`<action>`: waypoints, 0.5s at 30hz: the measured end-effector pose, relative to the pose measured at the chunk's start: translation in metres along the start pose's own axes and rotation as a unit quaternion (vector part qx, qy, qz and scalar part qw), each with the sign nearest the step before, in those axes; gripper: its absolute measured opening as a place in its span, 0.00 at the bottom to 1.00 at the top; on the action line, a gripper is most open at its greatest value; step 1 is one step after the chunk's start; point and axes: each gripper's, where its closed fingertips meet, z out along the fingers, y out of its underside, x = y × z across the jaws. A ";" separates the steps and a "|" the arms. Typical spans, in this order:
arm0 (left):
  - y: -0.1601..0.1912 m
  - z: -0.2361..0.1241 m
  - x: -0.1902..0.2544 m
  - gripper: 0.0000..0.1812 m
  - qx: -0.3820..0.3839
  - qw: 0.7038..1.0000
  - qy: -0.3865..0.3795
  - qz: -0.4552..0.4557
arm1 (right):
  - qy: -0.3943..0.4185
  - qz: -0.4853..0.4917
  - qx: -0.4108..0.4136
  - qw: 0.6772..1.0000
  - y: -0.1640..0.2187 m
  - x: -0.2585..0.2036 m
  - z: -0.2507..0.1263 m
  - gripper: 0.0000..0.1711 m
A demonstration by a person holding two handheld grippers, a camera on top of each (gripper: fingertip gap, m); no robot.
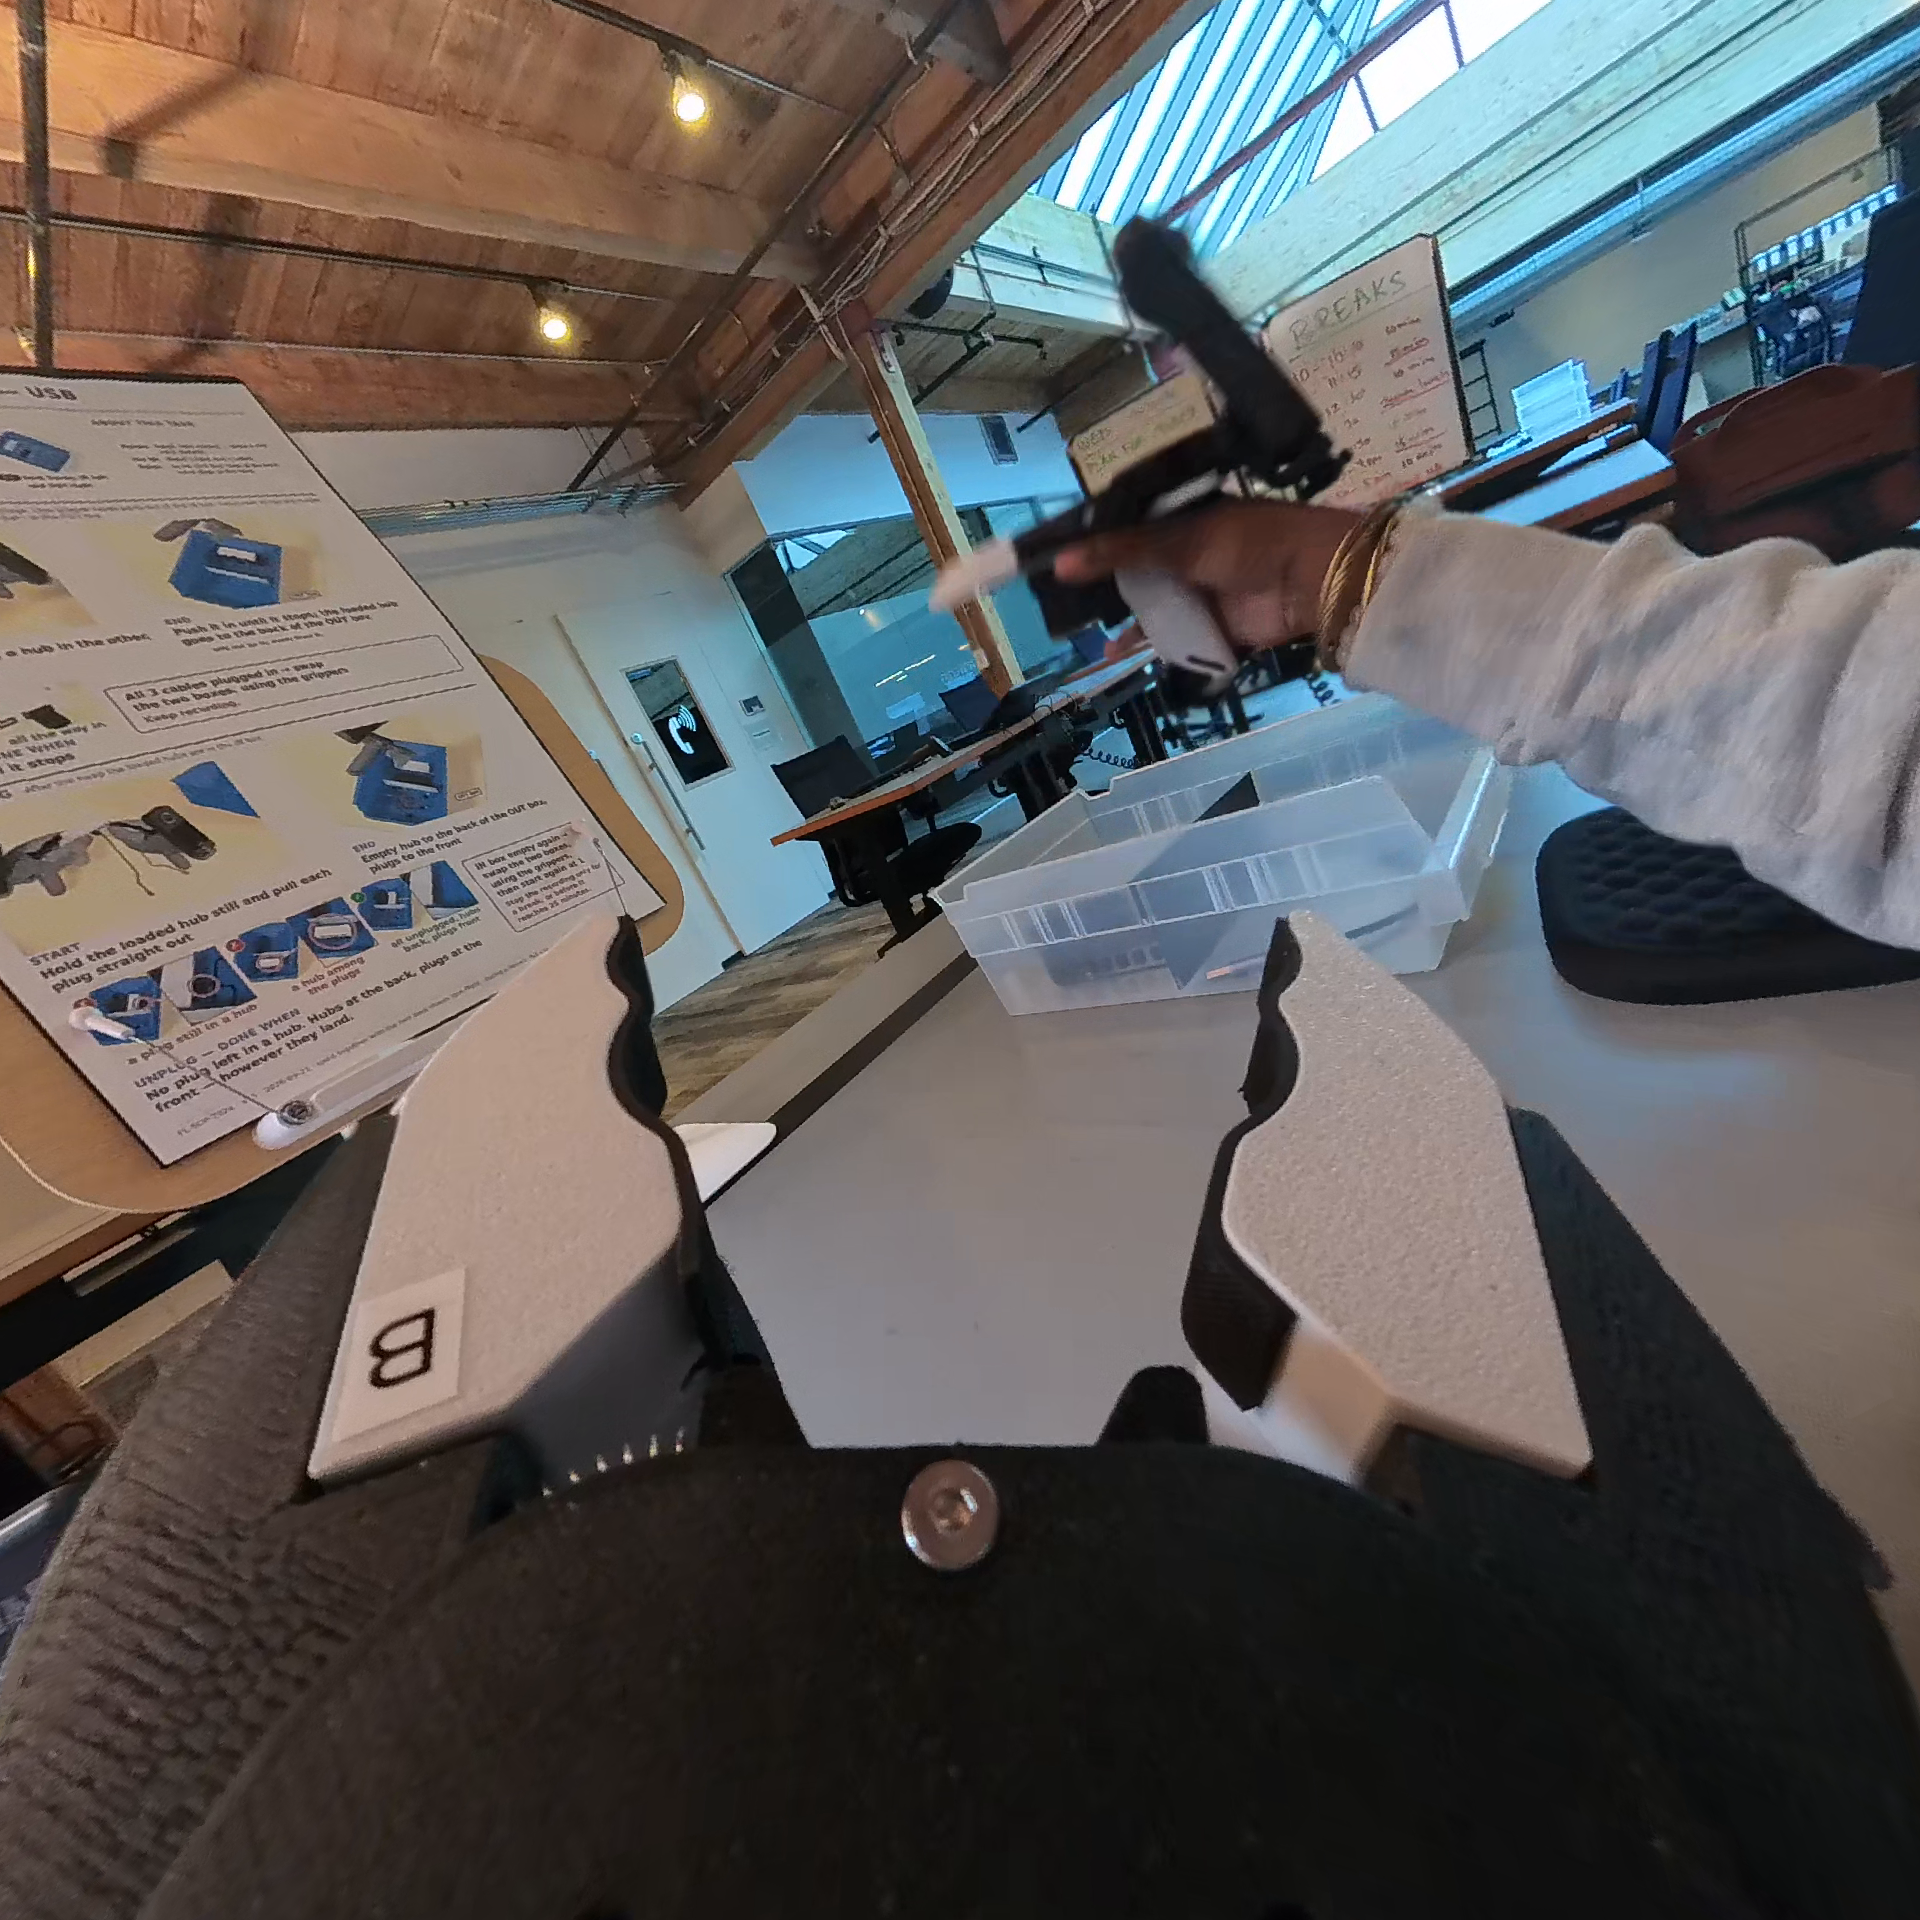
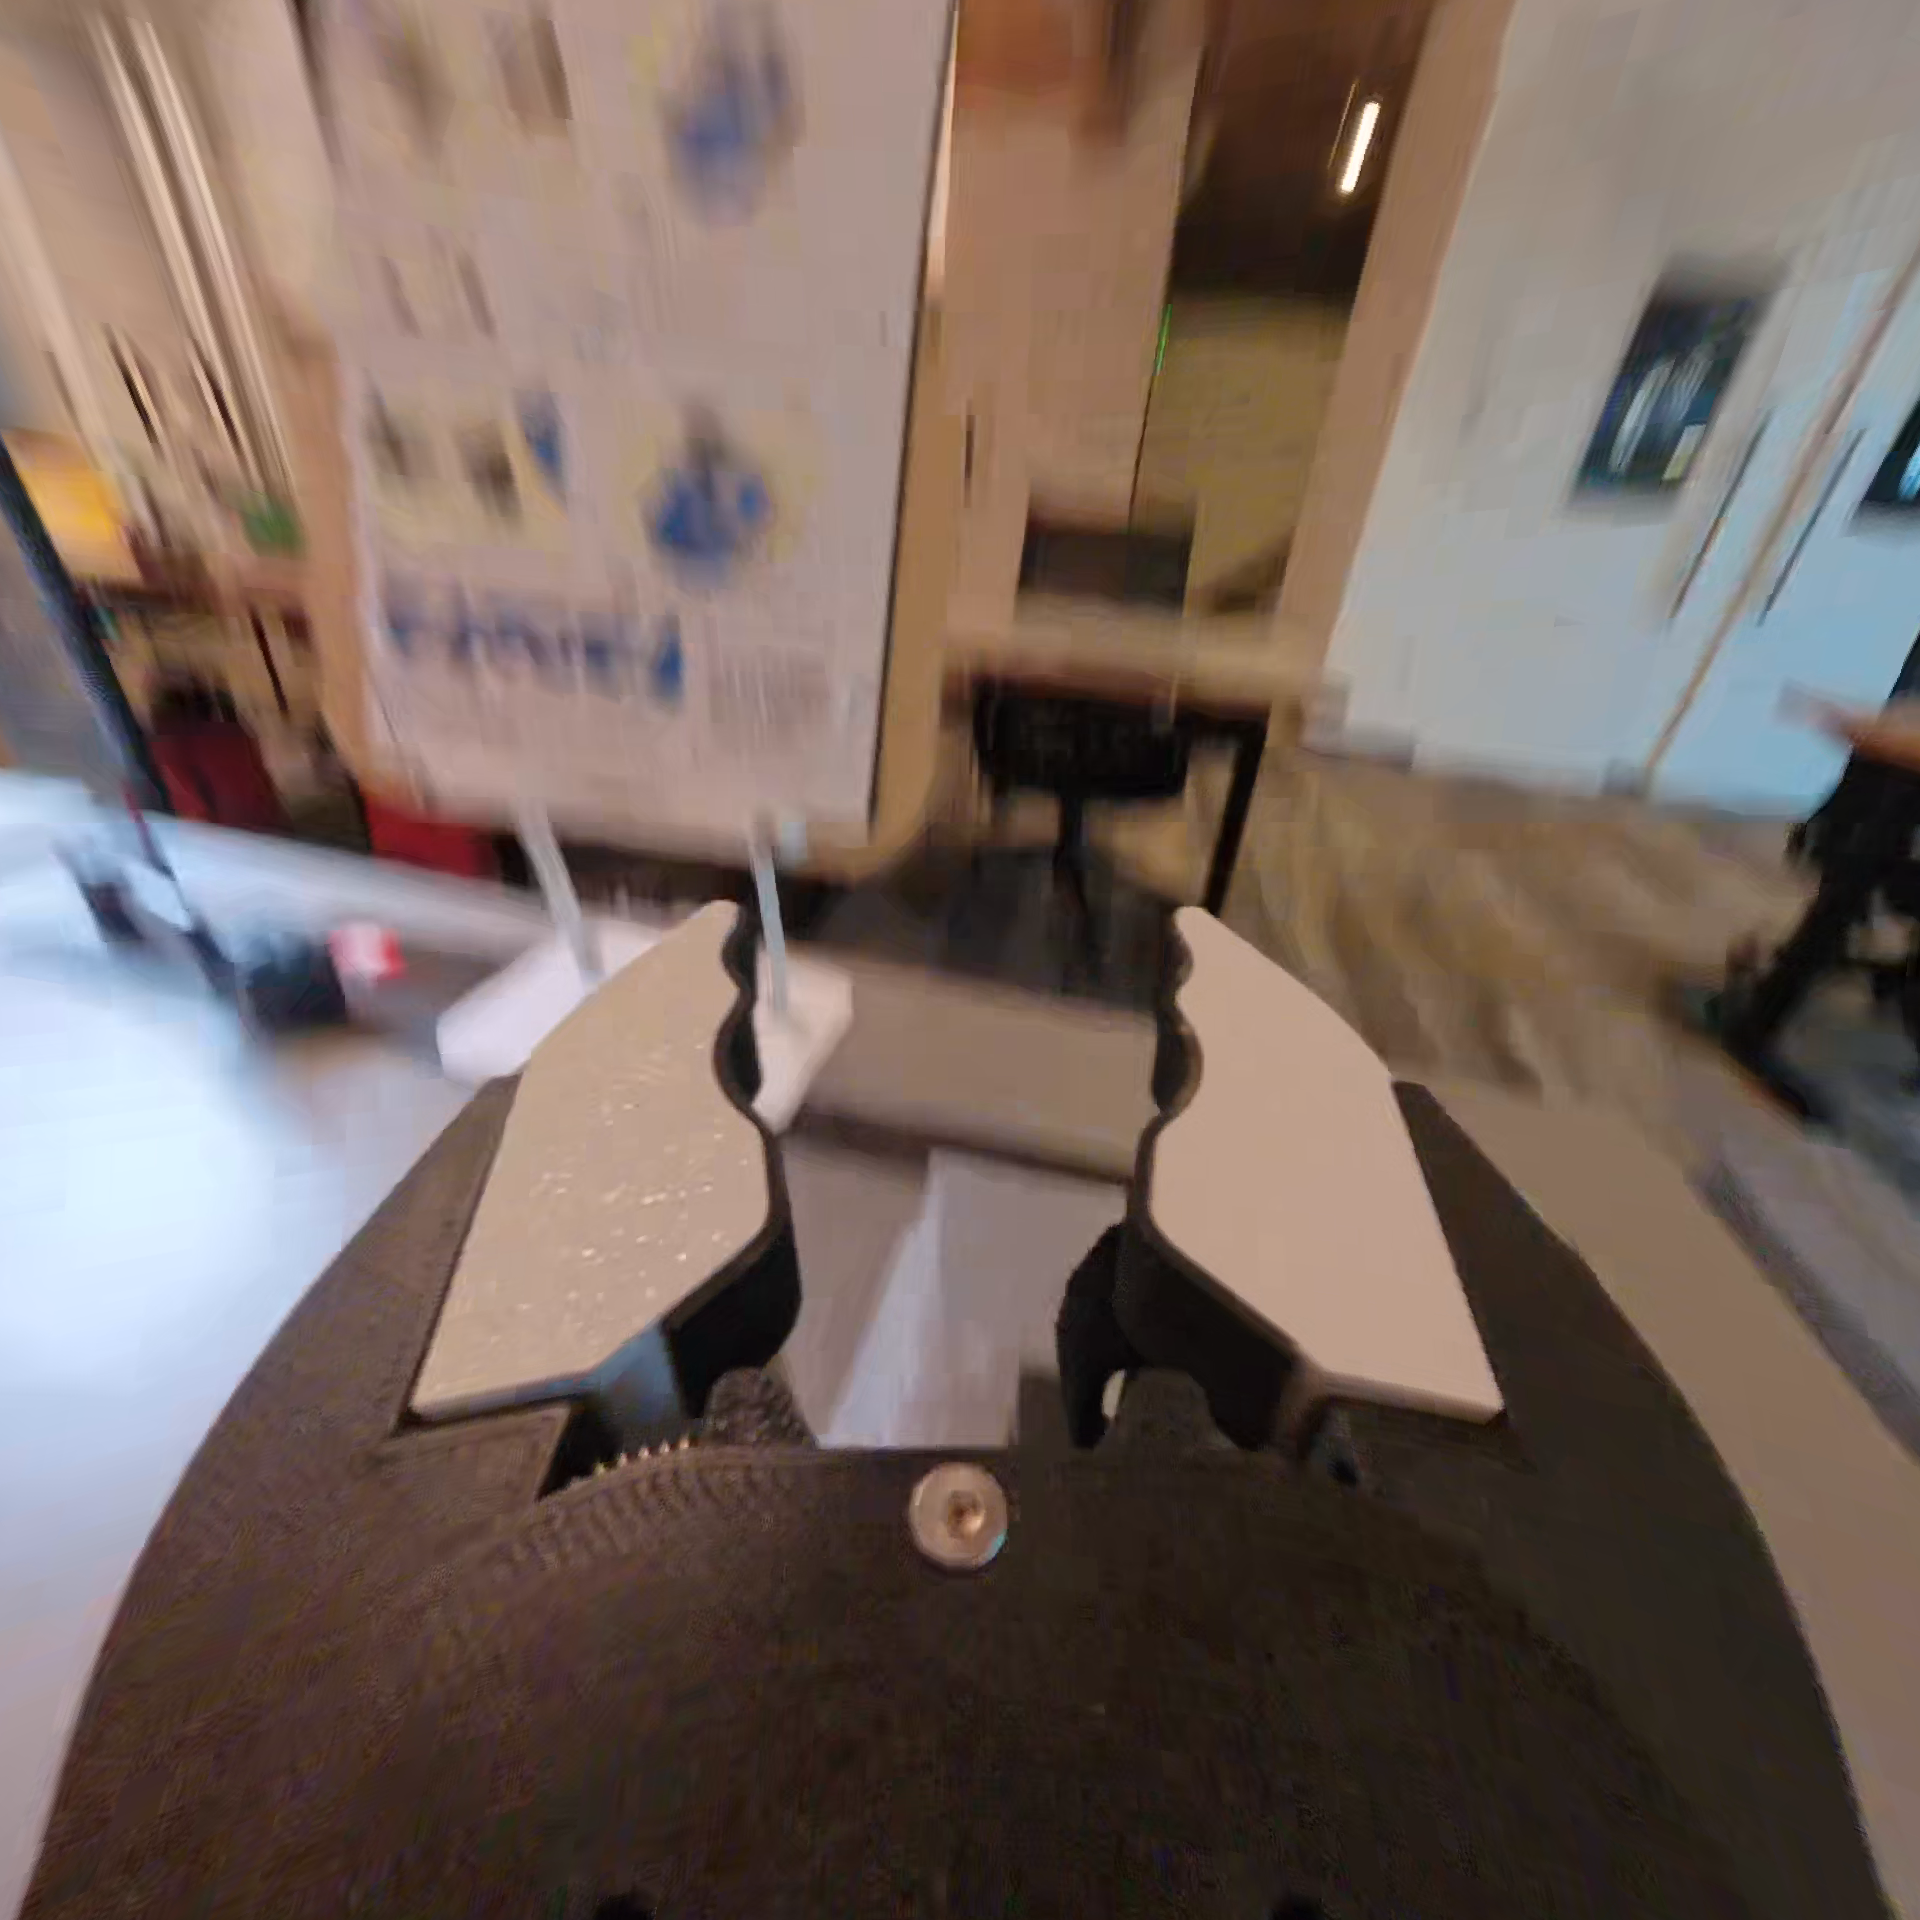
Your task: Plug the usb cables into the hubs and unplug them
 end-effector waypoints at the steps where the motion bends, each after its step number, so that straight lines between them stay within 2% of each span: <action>1: 0.000 0.000 0.000 0.61 0.000 1.000 0.000 -0.001 | 0.005 0.016 0.089 0.996 -0.034 0.000 -0.013 0.50; 3: -0.001 0.000 -0.001 0.61 0.002 1.000 0.000 -0.003 | 0.019 0.078 0.265 0.961 -0.096 0.006 -0.053 0.60; 5: -0.002 0.000 -0.001 0.61 0.004 1.000 0.000 -0.008 | 0.001 0.138 0.412 0.900 -0.139 0.010 -0.105 0.61; 7: -0.007 -0.001 -0.003 0.61 0.011 1.000 0.000 -0.018 | 0.004 0.178 0.513 0.840 -0.159 0.021 -0.153 0.60; 9: -0.020 -0.005 -0.011 0.61 0.024 0.999 -0.006 -0.042 | 0.018 0.189 0.568 0.801 -0.167 0.030 -0.187 0.59; 11: -0.035 -0.014 -0.033 0.58 0.019 0.997 -0.043 -0.066 | 0.026 0.187 0.600 0.777 -0.172 0.035 -0.211 0.56; 13: -0.048 -0.036 -0.071 0.54 -0.009 0.991 -0.111 -0.077 | 0.028 0.187 0.626 0.756 -0.175 0.039 -0.231 0.54; 15: -0.049 -0.069 -0.113 0.53 -0.071 0.978 -0.164 -0.105 | 0.034 0.187 0.652 0.734 -0.176 0.042 -0.249 0.52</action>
